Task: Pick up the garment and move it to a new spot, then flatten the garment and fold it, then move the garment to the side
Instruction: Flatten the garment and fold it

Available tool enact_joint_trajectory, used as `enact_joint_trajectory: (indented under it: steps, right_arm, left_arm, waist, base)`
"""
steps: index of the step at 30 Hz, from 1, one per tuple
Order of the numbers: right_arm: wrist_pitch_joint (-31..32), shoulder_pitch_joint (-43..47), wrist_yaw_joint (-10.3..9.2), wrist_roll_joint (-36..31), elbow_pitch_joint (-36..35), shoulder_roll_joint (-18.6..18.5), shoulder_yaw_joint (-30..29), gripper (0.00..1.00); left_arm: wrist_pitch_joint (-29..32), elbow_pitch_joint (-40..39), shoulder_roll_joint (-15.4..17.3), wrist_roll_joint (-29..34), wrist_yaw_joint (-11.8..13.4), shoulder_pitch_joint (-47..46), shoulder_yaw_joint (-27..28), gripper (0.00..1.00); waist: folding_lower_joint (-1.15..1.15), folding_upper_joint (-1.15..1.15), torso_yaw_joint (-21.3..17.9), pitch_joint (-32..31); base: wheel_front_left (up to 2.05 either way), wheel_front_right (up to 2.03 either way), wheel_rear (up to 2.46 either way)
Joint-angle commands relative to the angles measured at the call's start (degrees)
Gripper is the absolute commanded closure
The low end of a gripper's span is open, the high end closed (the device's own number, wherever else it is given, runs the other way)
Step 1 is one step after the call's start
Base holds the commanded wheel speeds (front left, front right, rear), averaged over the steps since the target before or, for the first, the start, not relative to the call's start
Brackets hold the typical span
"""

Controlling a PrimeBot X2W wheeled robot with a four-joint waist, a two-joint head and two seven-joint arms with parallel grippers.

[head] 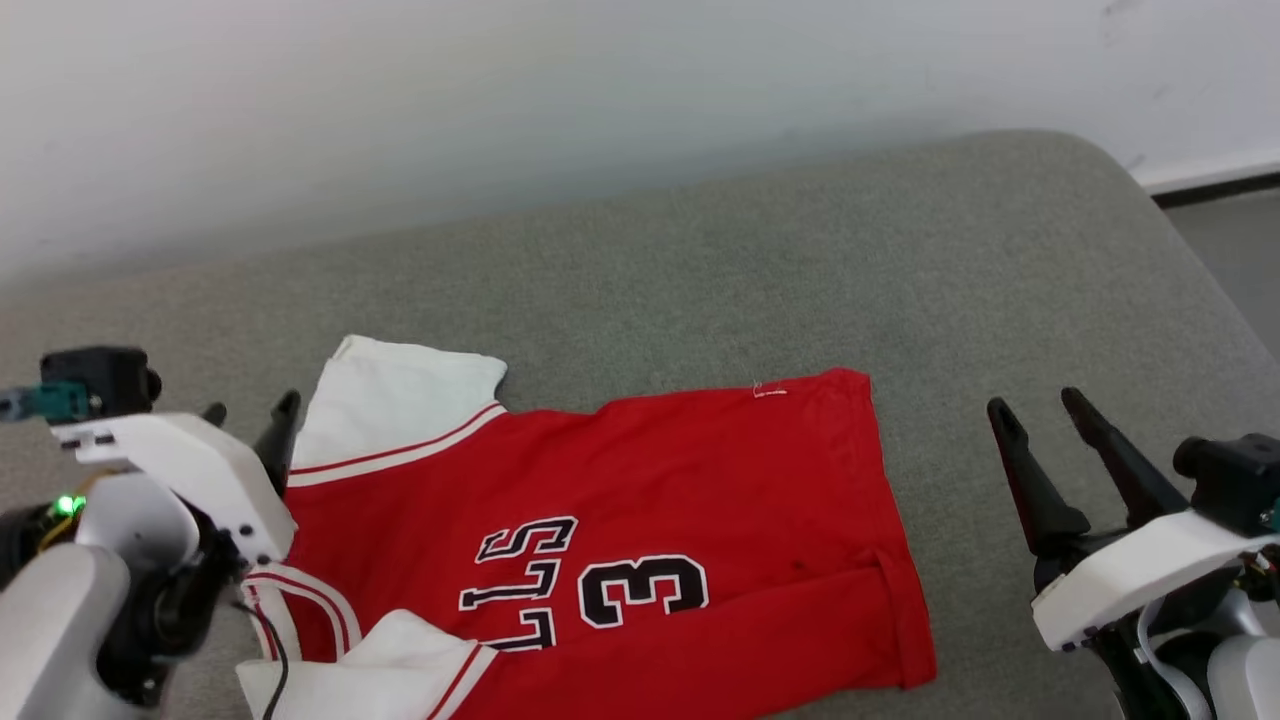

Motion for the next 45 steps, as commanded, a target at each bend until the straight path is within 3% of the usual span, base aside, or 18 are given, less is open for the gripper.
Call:
enact_joint_trajectory:
  steps: [1, 8, 16, 20, 25, 29, 31, 32, 33, 38, 39, 45]
  right_arm:
    - [-0.56, -1.17, -0.05, -0.31, -0.92, 0.79, -0.15, 0.00]
    - [-3.39, -4.72, -0.05, -0.96, -3.40, 2.74, -0.34, 0.00]
    - [-3.89, -7.50, -0.05, -0.30, -1.40, 3.23, 1.63, 0.00]
    - [-4.35, -8.28, -0.05, 0.17, -1.16, 2.98, 2.51, 0.00]
    - [-4.35, -8.54, -0.05, 1.12, -1.36, 2.76, 3.03, 0.00]
    - [-4.23, -8.88, -0.05, 1.83, -1.32, 2.37, 2.86, 0.00]
    - [-4.13, -9.21, -0.05, 2.18, -1.41, 2.21, 2.85, 0.00]
    - [-4.13, -9.21, -0.05, 2.18, -1.41, 2.21, 2.85, 0.00]
    - [-3.65, -9.55, -0.05, 2.72, -1.39, 1.89, 2.62, 0.00]
    - [-1.31, -10.42, -0.05, 4.70, -1.43, 0.90, 2.33, 0.00]
    - [3.39, -12.83, -0.05, 6.96, -1.07, -1.11, 1.98, 0.00]
    - [19.56, -20.37, -0.05, 11.72, 2.26, -6.27, 4.36, 0.00]
  left_arm:
    - [-0.22, 0.51, -0.05, 0.54, 0.30, -2.39, 0.34, 0.00]
    - [3.52, 5.68, 2.14, 2.69, -0.94, -14.41, 0.31, 0.00]
    - [20.00, 12.49, 6.90, 0.81, -4.94, -25.64, -2.96, 0.00]
    - [29.66, 14.28, 9.31, -0.19, -4.30, -28.98, -4.56, 0.00]
    - [35.57, 15.74, 11.42, 0.69, -3.38, -31.22, -5.96, 0.00]
    - [39.77, 17.60, 10.56, 0.07, -3.20, -30.61, -8.17, 0.00]
    - [40.98, 18.26, 9.47, -0.61, -2.99, -29.81, -8.95, 0.65]
    - [40.98, 18.26, 9.47, -0.61, -2.99, -29.81, -8.95, 0.65]
    - [41.44, 18.75, 8.20, -1.17, -3.00, -29.06, -9.65, 1.00]
    - [39.38, 19.88, 6.62, -0.88, -3.39, -29.36, -9.81, 1.00]
    - [37.38, 20.71, 4.83, -0.72, -3.82, -30.79, -9.44, 1.00]
    - [33.20, 21.65, 1.53, 0.45, -6.13, -35.62, -9.30, 1.00]
  waist:
    - [0.00, 0.00, -2.42, 4.66]
    - [0.00, 0.00, -5.54, 13.78]
    - [0.00, 0.00, -8.93, 18.97]
    - [0.00, 0.00, -10.43, 20.87]
    - [0.00, 0.00, -11.86, 23.39]
    - [0.00, 0.00, -12.40, 24.69]
    - [0.00, 0.00, -12.58, 25.22]
    - [0.00, 0.00, -12.58, 25.22]
    - [0.00, 0.00, -12.52, 25.69]
    - [0.00, 0.00, -11.70, 26.12]
    - [0.00, 0.00, -10.16, 26.05]
    - [0.00, 0.00, -5.95, 24.78]
  base:
    - [0.00, 0.00, 0.00]
    - [0.00, 0.00, 0.00]
    - [0.00, 0.00, 0.00]
    - [0.00, 0.00, 0.00]
    - [0.00, 0.00, 0.00]
    - [0.00, 0.00, 0.00]
    - [0.00, 0.00, 0.00]
    - [0.00, 0.00, 0.00]
    - [0.00, 0.00, 0.00]
    - [0.00, 0.00, 0.00]
    - [0.00, 0.00, 0.00]
    - [0.00, 0.00, 0.00]
